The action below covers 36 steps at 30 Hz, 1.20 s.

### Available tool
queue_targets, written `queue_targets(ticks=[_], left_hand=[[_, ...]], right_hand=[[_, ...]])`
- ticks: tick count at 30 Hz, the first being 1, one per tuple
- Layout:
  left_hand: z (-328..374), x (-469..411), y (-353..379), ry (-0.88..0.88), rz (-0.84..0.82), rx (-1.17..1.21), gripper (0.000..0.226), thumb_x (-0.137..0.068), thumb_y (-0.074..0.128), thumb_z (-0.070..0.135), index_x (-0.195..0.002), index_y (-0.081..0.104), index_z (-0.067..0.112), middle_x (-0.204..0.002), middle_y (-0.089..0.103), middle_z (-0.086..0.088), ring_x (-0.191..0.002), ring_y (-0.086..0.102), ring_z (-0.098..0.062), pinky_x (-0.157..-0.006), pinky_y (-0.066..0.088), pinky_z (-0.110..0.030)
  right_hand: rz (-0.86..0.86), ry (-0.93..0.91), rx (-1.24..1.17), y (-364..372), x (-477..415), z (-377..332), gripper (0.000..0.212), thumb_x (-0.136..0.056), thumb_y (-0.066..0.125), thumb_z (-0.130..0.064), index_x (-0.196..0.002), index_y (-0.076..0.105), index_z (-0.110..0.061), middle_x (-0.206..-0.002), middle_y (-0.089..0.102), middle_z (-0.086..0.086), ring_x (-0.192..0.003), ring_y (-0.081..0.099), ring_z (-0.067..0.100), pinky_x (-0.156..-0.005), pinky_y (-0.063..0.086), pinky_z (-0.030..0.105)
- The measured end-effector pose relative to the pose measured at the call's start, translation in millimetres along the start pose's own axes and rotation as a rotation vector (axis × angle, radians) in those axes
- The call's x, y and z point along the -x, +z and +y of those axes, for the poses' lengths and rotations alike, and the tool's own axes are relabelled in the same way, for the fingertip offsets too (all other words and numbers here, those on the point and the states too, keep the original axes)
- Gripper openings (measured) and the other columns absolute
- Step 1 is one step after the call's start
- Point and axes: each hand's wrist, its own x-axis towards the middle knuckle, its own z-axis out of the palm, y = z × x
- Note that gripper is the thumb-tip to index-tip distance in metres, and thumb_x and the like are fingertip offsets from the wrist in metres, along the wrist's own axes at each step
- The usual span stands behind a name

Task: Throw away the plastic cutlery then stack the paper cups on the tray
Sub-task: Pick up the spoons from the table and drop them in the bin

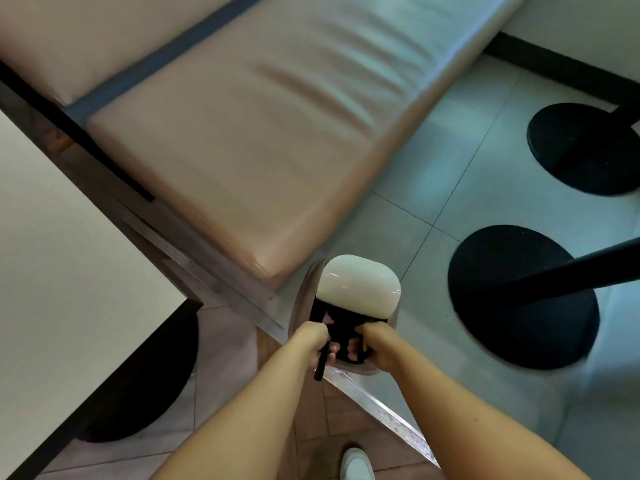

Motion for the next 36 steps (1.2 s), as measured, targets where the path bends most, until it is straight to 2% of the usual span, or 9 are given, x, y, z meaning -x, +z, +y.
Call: queue_targets(ticks=[5, 9, 11, 14, 16, 22, 29, 32, 36], left_hand=[[6, -3, 14, 0.013, -0.098, 0.144, 0.026, -0.099, 0.033, 0.008, -0.081, 0.051, 0.008, -0.080, 0.053, -0.007, -0.068, 0.050, -0.022, -0.088, 0.043, -0.040], [2, 5, 11, 0.040, -0.074, 0.177, 0.034, -0.100, 0.033, 0.012, -0.131, 0.044, 0.003, -0.127, 0.050, -0.015, -0.114, 0.052, -0.034, -0.109, 0.027, -0.044], [3, 11, 7, 0.081, -0.048, 0.157, 0.036, -0.099, 0.033, 0.012, -0.133, 0.042, 0.004, -0.127, 0.050, -0.013, -0.120, 0.051, -0.032, -0.106, 0.032, -0.042], [9, 26, 1, 0.134, 0.013, 0.132, 0.020, -0.097, 0.033, 0.010, -0.095, 0.053, 0.009, -0.081, 0.049, -0.003, -0.071, 0.053, -0.016, -0.064, 0.037, -0.026], [12, 41, -2, 0.170, 0.049, 0.122, 0.025, -0.097, 0.035, 0.009, -0.076, 0.049, 0.010, -0.073, 0.046, -0.003, -0.062, 0.051, -0.014, -0.059, 0.035, -0.024], [27, 110, -9, 0.332, 0.066, 0.053, 0.019, -0.093, 0.033, 0.003, -0.079, 0.046, 0.009, -0.063, 0.041, -0.002, -0.051, 0.039, -0.014, -0.044, 0.029, -0.019], [37, 212, -21, 0.675, 0.125, -0.086, 0.014, -0.091, 0.040, 0.010, -0.099, 0.051, 0.014, -0.088, 0.055, -0.004, -0.081, 0.051, -0.021, -0.070, 0.043, -0.028], [38, 259, -35, 0.834, 0.168, -0.119, 0.014, -0.090, 0.045, 0.010, -0.101, 0.054, 0.013, -0.090, 0.058, -0.004, -0.081, 0.053, -0.018, -0.064, 0.043, -0.022], [33, 315, -67, 0.982, 0.311, -0.146, 0.017, -0.091, 0.049, 0.015, -0.106, 0.058, 0.012, -0.093, 0.057, 0.004, -0.086, 0.055, -0.015, -0.082, 0.048, -0.027]], right_hand=[[-0.002, -0.055, 0.076, -4, 2, -4, 0.014, -0.095, 0.043, -0.016, -0.100, 0.052, -0.007, -0.088, 0.053, 0.012, -0.080, 0.050, 0.026, -0.065, 0.044, 0.030], [0.018, -0.070, 0.172, -8, 17, -7, 0.027, -0.097, 0.042, -0.012, -0.116, 0.049, 0.005, -0.101, 0.056, 0.024, -0.099, 0.058, 0.039, -0.081, 0.049, 0.040], [0.007, -0.045, 0.197, -8, 29, -12, 0.027, -0.098, 0.042, -0.012, -0.114, 0.050, 0.008, -0.107, 0.059, 0.028, -0.101, 0.060, 0.039, -0.081, 0.051, 0.039], [-0.058, -0.018, 0.192, -5, 50, -22, 0.022, -0.098, 0.042, -0.015, -0.105, 0.052, 0.004, -0.080, 0.058, 0.019, -0.079, 0.061, 0.033, -0.071, 0.051, 0.038], [-0.087, -0.052, 0.232, -1, 65, -30, 0.018, -0.098, 0.042, -0.013, -0.106, 0.052, 0.000, -0.072, 0.054, 0.016, -0.064, 0.055, 0.027, -0.058, 0.045, 0.034], [-0.051, -0.204, 0.400, 10, 121, -54, 0.013, -0.095, 0.046, -0.014, -0.102, 0.054, -0.008, -0.069, 0.056, 0.009, -0.055, 0.051, 0.020, -0.049, 0.036, 0.024], [0.013, -0.408, 0.488, 20, 207, -88, 0.012, -0.091, 0.048, -0.010, -0.084, 0.057, -0.011, -0.065, 0.052, 0.006, -0.047, 0.038, 0.015, -0.040, 0.024, 0.019], [0.049, -0.526, 0.489, 32, 248, -97, 0.012, -0.085, 0.047, -0.006, -0.076, 0.053, -0.009, -0.061, 0.047, 0.005, -0.046, 0.033, 0.014, -0.041, 0.021, 0.018], [0.068, -0.731, 0.487, 57, 301, -104, 0.013, -0.087, 0.051, -0.009, -0.076, 0.058, -0.008, -0.060, 0.047, 0.005, -0.047, 0.035, 0.014, -0.032, 0.024, 0.016]])
